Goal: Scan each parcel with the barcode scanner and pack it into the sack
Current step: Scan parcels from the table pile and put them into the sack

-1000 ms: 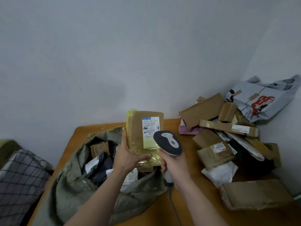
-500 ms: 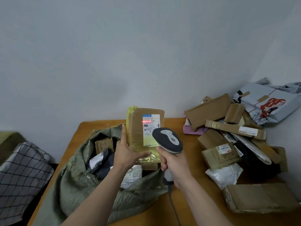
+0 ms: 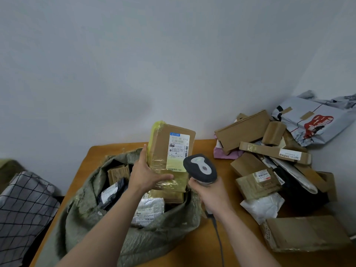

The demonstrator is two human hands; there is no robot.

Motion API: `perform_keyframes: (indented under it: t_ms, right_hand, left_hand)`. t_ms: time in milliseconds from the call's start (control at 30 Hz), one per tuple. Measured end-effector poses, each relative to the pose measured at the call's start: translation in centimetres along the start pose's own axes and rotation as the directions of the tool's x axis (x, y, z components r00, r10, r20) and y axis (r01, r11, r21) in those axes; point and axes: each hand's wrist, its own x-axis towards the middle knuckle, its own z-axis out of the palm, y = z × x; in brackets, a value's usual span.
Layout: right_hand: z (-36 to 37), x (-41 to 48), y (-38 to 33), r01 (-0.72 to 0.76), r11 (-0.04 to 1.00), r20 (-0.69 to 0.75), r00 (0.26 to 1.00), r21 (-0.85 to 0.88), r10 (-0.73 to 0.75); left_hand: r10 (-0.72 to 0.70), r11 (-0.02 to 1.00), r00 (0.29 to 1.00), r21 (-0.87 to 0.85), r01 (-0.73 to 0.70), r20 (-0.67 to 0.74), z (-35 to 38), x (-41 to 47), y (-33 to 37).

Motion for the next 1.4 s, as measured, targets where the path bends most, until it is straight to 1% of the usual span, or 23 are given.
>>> perform_keyframes:
  t_ms: [67, 133, 200, 267, 367, 467, 533, 733, 867, 967, 1033, 1100, 1167, 1267, 1333, 1400]
  right_hand:
    - [-0.7, 0.4, 0.4, 0.019, 0.975, -0.013, 1.0, -0.222, -0.022]
    - [-1.4, 0.7, 0.7, 0.036, 0.912, 0.009, 0.999, -0.409, -0.035]
    - [-1.8, 0.8, 0.9, 0.065, 0.827, 0.029, 0.998, -0.558, -0.059]
    - [-1.9, 0.8, 1.0, 0.093, 0.752, 0.049, 0.996, -0.652, -0.08]
    - [-1.8, 0.6, 1.0, 0.13, 0.69, 0.101, 0.992, -0.712, -0.082]
    - [-1.8, 0.4, 1.2, 0.166, 0.67, 0.149, 0.985, -0.724, -0.083]
    - [-1.7, 0.4, 1.3, 0.177, 0.673, 0.161, 0.983, -0.718, -0.087]
    - [-1.5, 0.7, 1.5, 0.158, 0.663, 0.135, 0.987, -0.732, -0.086]
    - [-1.2, 0.9, 1.4, 0.147, 0.675, 0.134, 0.988, -0.723, -0.072]
    - [-0.7, 1.1, 1.1, 0.126, 0.714, 0.133, 0.99, -0.689, -0.047]
    - [-0.1, 1.4, 1.0, 0.08, 0.773, 0.108, 0.994, -0.629, -0.016]
    - [0.7, 1.8, 0.8, 0.014, 0.863, 0.1, 0.994, -0.505, 0.043]
    - [1.9, 2.1, 0.7, -0.042, 0.921, 0.119, 0.988, -0.388, 0.095]
    - [4.2, 2.7, 0.8, -0.139, 0.978, 0.185, 0.969, -0.154, 0.166]
    - [6.0, 3.1, 1.2, -0.203, 0.978, 0.214, 0.955, -0.043, 0.207]
    - [7.6, 3.3, 1.5, -0.24, 0.971, 0.247, 0.94, -0.008, 0.234]
  left_hand:
    - [0.002, 0.999, 0.999, 0.034, -0.004, 0.036, -0.8, 0.8, 0.6]
    - [0.012, 0.997, 0.997, 0.077, -0.018, 0.082, -1.7, 1.5, 1.2]
    - [0.029, 0.992, 0.992, 0.115, -0.044, 0.125, -2.5, 2.1, 1.6]
    - [0.032, 0.988, 0.987, 0.145, -0.055, 0.161, -3.2, 2.5, 1.9]
    - [0.039, 0.974, 0.978, 0.21, -0.084, 0.206, -3.7, 3.1, 2.3]
    - [0.038, 0.956, 0.972, 0.276, -0.103, 0.231, -3.9, 3.5, 2.5]
    - [0.038, 0.954, 0.972, 0.281, -0.104, 0.231, -3.8, 3.7, 2.5]
    - [0.038, 0.963, 0.975, 0.252, -0.094, 0.217, -3.6, 4.2, 1.8]
    - [0.023, 0.974, 0.98, 0.218, -0.068, 0.199, -3.7, 4.3, 1.2]
    - [-0.028, 0.986, 0.986, 0.166, 0.0, 0.167, -4.1, 4.4, 0.5]
    - [-0.095, 0.988, 0.989, 0.129, 0.08, 0.115, -4.7, 4.6, -0.1]
    - [-0.203, 0.976, 0.977, 0.092, 0.197, 0.065, -5.6, 4.8, -0.8]
    - [-0.341, 0.94, 0.938, 0.04, 0.339, 0.071, -6.8, 5.0, -2.1]
    - [-0.507, 0.856, 0.842, -0.012, 0.517, 0.184, -8.7, 4.9, -4.7]
    - [-0.584, 0.803, 0.781, 0.015, 0.596, 0.221, -9.4, 4.9, -6.8]
    - [-0.646, 0.751, 0.715, 0.057, 0.657, 0.268, -9.8, 4.8, -8.5]
